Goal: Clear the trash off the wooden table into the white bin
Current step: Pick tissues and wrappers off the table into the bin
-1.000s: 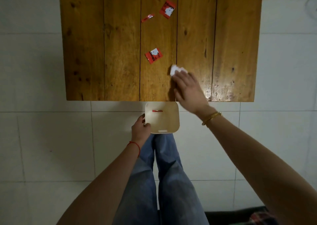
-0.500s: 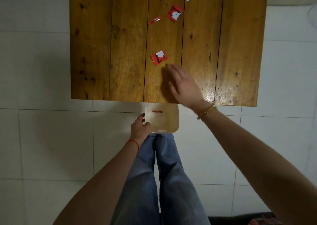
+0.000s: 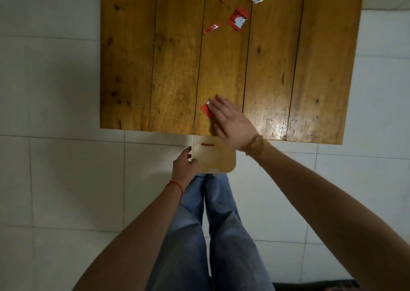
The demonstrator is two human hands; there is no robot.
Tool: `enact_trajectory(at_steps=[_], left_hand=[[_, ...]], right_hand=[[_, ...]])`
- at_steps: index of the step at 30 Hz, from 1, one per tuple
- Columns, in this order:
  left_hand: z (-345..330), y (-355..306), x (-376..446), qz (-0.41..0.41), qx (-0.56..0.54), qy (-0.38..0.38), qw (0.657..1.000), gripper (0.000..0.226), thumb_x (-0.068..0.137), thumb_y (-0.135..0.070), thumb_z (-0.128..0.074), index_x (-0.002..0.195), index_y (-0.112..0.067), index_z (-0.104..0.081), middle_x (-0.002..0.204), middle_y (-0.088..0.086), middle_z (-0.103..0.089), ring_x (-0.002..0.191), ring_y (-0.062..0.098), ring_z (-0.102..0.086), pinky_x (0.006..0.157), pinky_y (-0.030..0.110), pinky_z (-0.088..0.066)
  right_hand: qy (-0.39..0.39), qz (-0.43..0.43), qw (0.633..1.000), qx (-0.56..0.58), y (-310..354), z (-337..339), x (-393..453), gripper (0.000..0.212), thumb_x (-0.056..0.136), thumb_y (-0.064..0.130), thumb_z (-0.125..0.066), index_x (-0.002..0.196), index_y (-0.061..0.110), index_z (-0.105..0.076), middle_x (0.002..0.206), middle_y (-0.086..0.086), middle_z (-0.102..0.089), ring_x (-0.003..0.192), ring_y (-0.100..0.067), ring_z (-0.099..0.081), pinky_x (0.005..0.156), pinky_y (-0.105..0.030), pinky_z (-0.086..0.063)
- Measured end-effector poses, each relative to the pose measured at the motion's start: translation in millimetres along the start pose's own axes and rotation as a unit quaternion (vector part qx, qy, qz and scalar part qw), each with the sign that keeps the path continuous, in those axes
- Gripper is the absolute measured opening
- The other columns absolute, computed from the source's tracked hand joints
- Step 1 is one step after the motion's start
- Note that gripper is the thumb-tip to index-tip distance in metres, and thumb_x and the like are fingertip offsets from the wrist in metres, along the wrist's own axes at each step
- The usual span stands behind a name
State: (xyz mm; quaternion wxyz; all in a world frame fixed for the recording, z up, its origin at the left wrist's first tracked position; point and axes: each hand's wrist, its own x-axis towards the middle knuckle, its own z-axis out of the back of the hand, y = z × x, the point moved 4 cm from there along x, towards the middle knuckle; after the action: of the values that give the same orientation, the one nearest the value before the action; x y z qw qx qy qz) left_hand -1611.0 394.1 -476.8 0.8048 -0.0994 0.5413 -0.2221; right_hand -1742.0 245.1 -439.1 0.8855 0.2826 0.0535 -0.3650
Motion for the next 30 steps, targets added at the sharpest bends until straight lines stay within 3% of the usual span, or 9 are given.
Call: enact_trajectory(at_steps=[3,7,9,13,16,19,23,30], left_hand=[[1.5,1.8,-2.4,0.000,0.002,-0.001,1.000,0.047,0.085,-0.013,-0.045,0.132,-0.016,-0.049,0.123,0.008,-0.061,0.101,0.019,-0.058,0.086,0.025,-0.043],[4.9,4.6,-9.0,-0.006,0.000,-0.004,1.000,0.041,0.084,-0.013,-0.047,0.124,-0.017,-0.056,0.110,0.004,-0.066,0.082,0.010,-0.056,0.068,0.016,-0.040],[6.8,6.2,-13.9,-0.010,0.009,-0.003,1.000,0.039,0.084,-0.013,-0.048,0.121,-0.017,-0.058,0.103,0.003,-0.066,0.077,0.009,-0.056,0.063,0.015,-0.040],[14.0,8.2,-28.3,-0.001,0.008,-0.006,1.000,0.036,0.083,-0.013,-0.047,0.117,-0.018,-0.059,0.089,-0.004,-0.062,0.070,-0.003,-0.053,0.054,0.013,-0.037],[22.1,4.3,-43.0,-0.007,0.016,0.002,1.000,0.038,0.083,-0.012,-0.047,0.119,-0.017,-0.059,0.093,-0.003,-0.062,0.072,0.003,-0.055,0.060,0.015,-0.040],[32.6,-4.1,-60.8,-0.014,0.019,0.005,1.000,0.041,0.083,-0.010,-0.046,0.122,-0.014,-0.058,0.103,0.002,-0.065,0.081,0.012,-0.056,0.072,0.022,-0.042],[49.2,-22.3,-85.8,-0.035,0.035,0.000,0.999,0.041,0.082,-0.010,-0.047,0.122,-0.013,-0.058,0.110,0.008,-0.065,0.084,0.016,-0.056,0.075,0.024,-0.043],[77.4,-65.5,-130.1,-0.084,0.064,0.001,0.994,0.042,0.082,-0.011,-0.047,0.123,-0.013,-0.056,0.113,0.008,-0.065,0.086,0.018,-0.056,0.073,0.027,-0.045]], right_hand=[[0.031,0.033,0.999,0.017,17.7,-18.3,-30.6,0.060,0.092,0.023,-0.045,0.147,0.006,-0.029,0.154,-0.013,-0.030,0.147,-0.029,-0.016,0.120,-0.048,-0.015],[0.030,0.075,0.996,0.046,42.4,-35.9,-71.3,0.046,0.092,0.021,-0.044,0.135,0.003,-0.049,0.140,-0.016,-0.051,0.139,-0.033,-0.035,0.118,-0.048,-0.021],[0.021,0.050,0.996,0.074,48.8,-38.2,-82.5,0.046,0.094,0.023,-0.039,0.133,0.004,-0.051,0.138,-0.016,-0.052,0.138,-0.032,-0.037,0.117,-0.047,-0.025],[-0.013,-0.029,0.995,0.097,49.4,-31.2,-90.9,0.048,0.094,0.024,-0.042,0.138,0.005,-0.045,0.144,-0.014,-0.046,0.139,-0.029,-0.035,0.120,-0.039,-0.018],[-0.043,-0.093,0.989,0.111,50.5,-18.2,-96.2,0.049,0.094,0.024,-0.047,0.140,0.007,-0.043,0.143,-0.012,-0.047,0.135,-0.028,-0.039,0.117,-0.033,-0.017],[-0.075,-0.137,0.980,0.124,55.6,0.1,-106.0,0.048,0.093,0.023,-0.049,0.138,0.009,-0.045,0.140,-0.013,-0.050,0.131,-0.029,-0.044,0.116,-0.036,-0.024],[-0.105,-0.179,0.968,0.144,64.9,27.4,-123.0,0.046,0.092,0.021,-0.051,0.136,0.009,-0.046,0.136,-0.012,-0.052,0.126,-0.028,-0.047,0.111,-0.039,-0.036],[-0.162,-0.253,0.940,0.162,85.0,74.3,-160.0,0.041,0.096,0.024,-0.046,0.136,0.011,-0.047,0.138,-0.008,-0.052,0.127,-0.023,-0.047,0.109,-0.030,-0.034]])
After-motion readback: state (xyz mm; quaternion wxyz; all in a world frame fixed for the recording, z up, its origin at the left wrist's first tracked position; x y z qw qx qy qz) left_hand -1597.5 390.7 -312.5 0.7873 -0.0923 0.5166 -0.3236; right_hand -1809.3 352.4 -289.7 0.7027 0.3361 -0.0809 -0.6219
